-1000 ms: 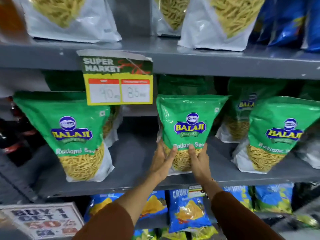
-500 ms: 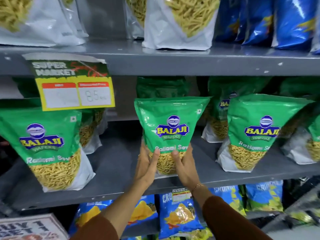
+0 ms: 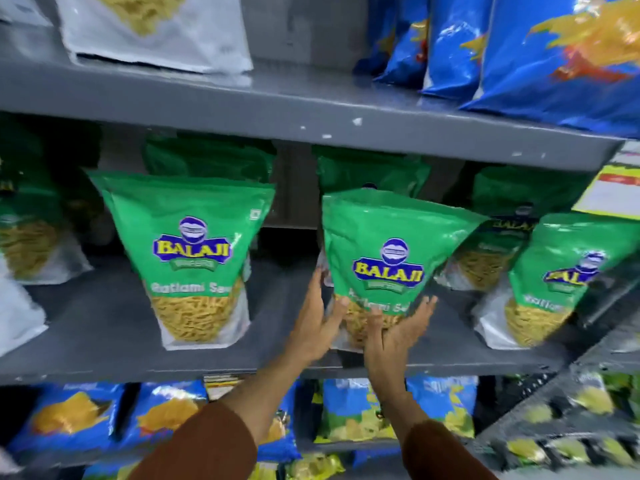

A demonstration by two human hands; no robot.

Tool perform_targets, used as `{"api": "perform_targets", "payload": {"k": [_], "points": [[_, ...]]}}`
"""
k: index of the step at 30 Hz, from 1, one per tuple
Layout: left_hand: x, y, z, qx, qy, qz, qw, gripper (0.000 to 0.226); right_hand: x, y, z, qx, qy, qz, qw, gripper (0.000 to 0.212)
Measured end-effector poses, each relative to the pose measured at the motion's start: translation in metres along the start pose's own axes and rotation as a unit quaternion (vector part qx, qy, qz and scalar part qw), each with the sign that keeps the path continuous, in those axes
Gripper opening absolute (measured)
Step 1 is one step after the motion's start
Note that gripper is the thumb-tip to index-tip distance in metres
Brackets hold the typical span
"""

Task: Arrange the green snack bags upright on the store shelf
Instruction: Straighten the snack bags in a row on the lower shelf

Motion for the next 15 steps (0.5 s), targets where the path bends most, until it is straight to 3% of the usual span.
{"api": "perform_targets", "payload": {"k": [3, 9, 15], "points": [[0.003, 0.007, 0.019, -0.005, 0.018, -0.045, 0.999, 0.071, -0.006, 0.019, -0.004, 0.089, 0.105, 0.023, 0.99, 0.086], [0.0, 0.002, 0.028, -0.061, 0.032, -0.061, 0.996, 0.037, -0.017, 0.035, -0.008, 0.165, 0.086, 0.009, 0.982, 0.065], [0.003, -0.006, 0.03, -0.068, 0.023, -0.051, 0.996, 0.034, -0.012, 0.03, -0.016, 0.187, 0.082, 0.001, 0.979, 0.067]]}}
Point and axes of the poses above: each hand's wrist, its own y-axis towards the middle knuckle, its own z-axis out of the palm, x = y × z, the point moved 5 cm from there along y, towards the middle knuckle, and after that the axes turned 2 degrees about -y, right-handed, at the moved point
